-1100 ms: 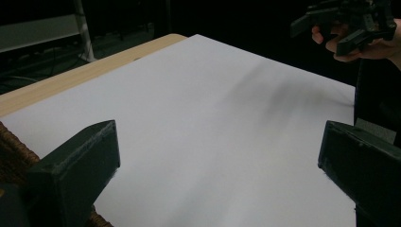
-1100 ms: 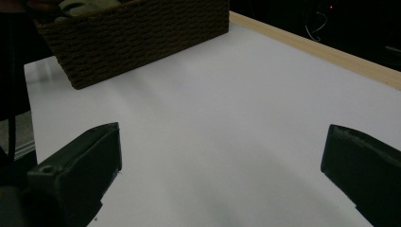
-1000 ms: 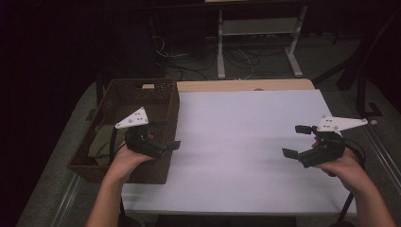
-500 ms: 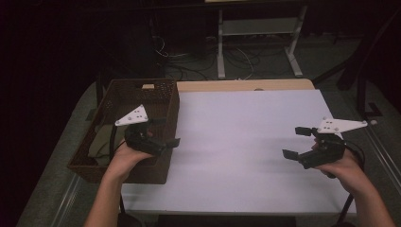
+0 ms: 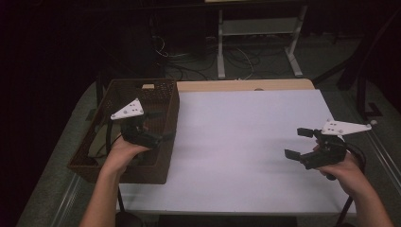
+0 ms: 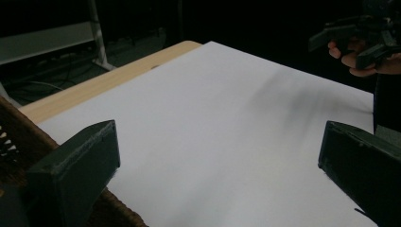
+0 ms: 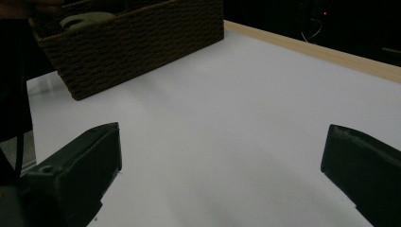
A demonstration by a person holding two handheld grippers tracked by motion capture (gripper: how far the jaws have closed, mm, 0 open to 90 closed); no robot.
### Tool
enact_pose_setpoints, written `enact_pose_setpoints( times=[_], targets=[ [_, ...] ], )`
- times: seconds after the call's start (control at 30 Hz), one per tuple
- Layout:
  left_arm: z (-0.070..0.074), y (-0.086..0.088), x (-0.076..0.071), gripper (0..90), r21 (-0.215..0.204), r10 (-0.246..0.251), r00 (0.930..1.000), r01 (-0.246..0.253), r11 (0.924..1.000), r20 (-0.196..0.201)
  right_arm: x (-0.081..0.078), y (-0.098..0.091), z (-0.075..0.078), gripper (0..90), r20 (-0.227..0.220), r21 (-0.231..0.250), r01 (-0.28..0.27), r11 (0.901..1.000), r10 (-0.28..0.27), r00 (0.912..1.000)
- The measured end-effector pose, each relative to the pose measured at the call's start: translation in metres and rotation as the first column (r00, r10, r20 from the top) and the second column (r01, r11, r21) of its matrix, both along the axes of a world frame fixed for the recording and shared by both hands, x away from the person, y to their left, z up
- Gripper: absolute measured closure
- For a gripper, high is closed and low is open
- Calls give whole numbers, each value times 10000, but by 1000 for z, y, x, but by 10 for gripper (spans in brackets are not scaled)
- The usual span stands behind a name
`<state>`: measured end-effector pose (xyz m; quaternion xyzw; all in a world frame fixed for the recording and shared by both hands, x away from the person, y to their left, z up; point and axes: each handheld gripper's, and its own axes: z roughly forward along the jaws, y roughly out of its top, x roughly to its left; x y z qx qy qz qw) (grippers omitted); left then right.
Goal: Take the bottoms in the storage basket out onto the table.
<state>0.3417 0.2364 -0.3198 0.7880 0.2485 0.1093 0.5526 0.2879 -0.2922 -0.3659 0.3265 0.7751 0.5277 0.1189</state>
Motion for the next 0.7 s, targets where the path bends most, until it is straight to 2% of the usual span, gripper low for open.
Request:
enact_pose_setpoints(
  times=[0.23, 0.33, 0.7],
  targets=[
    [5, 5, 3, 0, 9, -10, 9999, 10, 10000, 132, -1, 1, -4, 0, -19, 79, -40, 10000, 40, 10000],
    [5, 7, 5, 0, 66, -17, 9999, 16, 10000, 125, -3, 4, -7, 0, -53, -40, -150, 9999, 149, 9999],
    [5, 10, 12, 0, 224, 155, 9995, -162, 9996, 279, -8, 2, -19, 0, -74, 36, 66, 10000, -66, 10000]
  ],
)
